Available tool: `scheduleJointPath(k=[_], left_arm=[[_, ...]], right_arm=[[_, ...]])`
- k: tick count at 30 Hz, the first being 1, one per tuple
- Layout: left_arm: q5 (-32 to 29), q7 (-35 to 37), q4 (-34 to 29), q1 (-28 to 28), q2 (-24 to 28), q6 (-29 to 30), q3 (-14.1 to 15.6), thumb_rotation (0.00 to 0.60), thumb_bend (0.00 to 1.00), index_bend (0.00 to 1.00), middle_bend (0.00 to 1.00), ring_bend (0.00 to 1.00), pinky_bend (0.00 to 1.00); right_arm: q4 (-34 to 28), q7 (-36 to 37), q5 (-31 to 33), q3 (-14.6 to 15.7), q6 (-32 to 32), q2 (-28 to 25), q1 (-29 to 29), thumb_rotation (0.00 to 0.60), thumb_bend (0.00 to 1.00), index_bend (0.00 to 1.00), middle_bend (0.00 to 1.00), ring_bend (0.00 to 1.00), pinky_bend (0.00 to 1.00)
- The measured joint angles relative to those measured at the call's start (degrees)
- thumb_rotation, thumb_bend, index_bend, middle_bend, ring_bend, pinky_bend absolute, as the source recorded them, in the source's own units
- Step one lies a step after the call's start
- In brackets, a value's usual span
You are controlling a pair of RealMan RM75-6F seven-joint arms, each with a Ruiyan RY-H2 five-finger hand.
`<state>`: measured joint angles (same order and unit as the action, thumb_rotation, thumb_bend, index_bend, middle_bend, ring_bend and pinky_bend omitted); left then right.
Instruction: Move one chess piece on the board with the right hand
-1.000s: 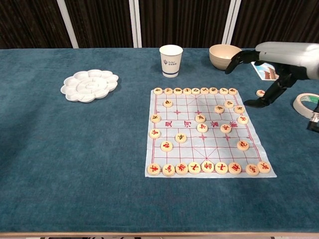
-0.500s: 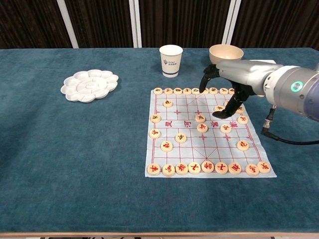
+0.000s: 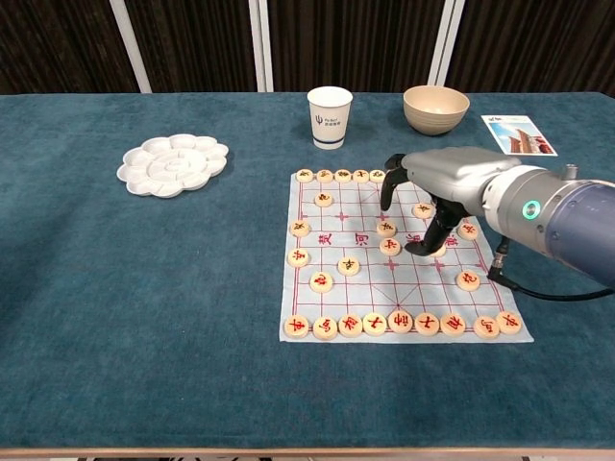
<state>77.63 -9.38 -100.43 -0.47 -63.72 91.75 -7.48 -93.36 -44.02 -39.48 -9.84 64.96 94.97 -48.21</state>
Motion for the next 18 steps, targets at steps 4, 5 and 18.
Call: scheduleJointPath(k=[4,5,18], left_arm=[[-0.3,0.3,0.1,0.0,0.0,0.0,-0.2,0.6,0.0,0.05,0.0,0.0,0.0],[-0.3,0.3,0.1,0.0,0.0,0.0,-0.2,0.6,0.0,0.05,0.0,0.0,0.0],[-0.4,0.1,0.1,-0.1,-0.2,0.0,-0.2,0.6,0.0,0.05,0.0,0.0,0.0]], right_arm=[[1.5,-0.2,0.4,-0.1,-0.1,1.3,-0.4,0.6,0.38,0.33,0.0,0.0,0.07],[1.7,-0.3,0.5,-0.1,-0.1,1.5,-0.4,0.6,0.38,0.33,0.0,0.0,0.07],[4.1,0.2,1.1,0.0,-0.9,2.8,-0.2,0.6,0.38,0.36,0.0,0.0,0.07]])
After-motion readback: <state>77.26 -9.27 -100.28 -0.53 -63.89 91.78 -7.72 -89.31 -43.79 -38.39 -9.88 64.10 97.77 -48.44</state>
